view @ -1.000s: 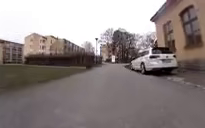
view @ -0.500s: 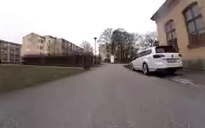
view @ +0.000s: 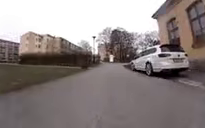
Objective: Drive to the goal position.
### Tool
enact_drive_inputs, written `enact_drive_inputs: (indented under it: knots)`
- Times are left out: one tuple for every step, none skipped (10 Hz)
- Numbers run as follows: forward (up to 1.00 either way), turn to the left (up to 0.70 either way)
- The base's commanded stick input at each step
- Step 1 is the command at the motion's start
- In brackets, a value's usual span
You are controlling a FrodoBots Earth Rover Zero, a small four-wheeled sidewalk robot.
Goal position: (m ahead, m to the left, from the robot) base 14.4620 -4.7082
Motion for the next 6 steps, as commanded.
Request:
enact_drive_inputs:
  knots:
    - [1.00,0.00]
    - [1.00,0.00]
    - [1.00,0.00]
    - [1.00,0.00]
    - [1.00,0.00]
    - [1.00,0.00]
